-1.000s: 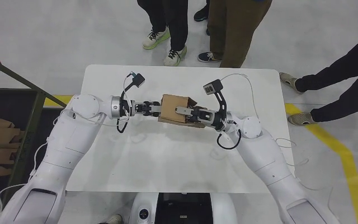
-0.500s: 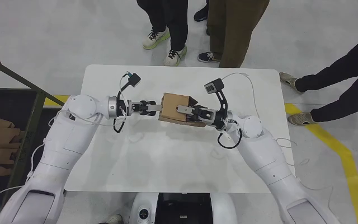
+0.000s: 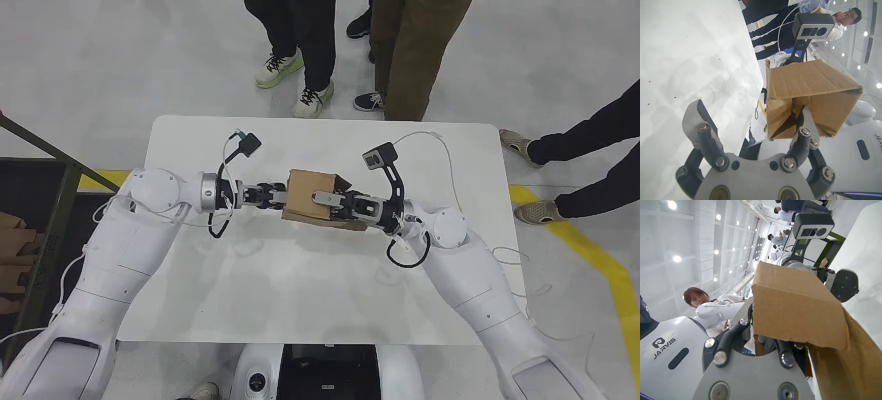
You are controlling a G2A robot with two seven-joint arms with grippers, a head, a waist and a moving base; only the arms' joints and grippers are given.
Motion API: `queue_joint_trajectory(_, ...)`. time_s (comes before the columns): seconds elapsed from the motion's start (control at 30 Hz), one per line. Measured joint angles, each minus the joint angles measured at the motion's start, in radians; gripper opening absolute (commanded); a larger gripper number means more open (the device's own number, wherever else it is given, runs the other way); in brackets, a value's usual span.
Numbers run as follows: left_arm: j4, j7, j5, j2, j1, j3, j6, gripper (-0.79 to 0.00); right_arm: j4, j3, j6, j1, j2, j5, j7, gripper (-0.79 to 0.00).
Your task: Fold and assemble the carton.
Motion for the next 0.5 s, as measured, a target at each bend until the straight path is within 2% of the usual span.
queue_joint_trajectory(0.33, 0.033, 0.019, -0.012, 0.007, 0.005, -0.029, -0.009, 0.000, 0.003, 0.013, 0.004, 0.005, 0.002, 0.002, 0.006, -0.785)
queue_joint_trajectory(0.5, 0.028, 0.047, -0.026, 0.016, 0.028, -0.078, -0.063, 0.000, 0.006, 0.024, 0.013, 0.008, 0.005, 0.002, 0.019, -0.785)
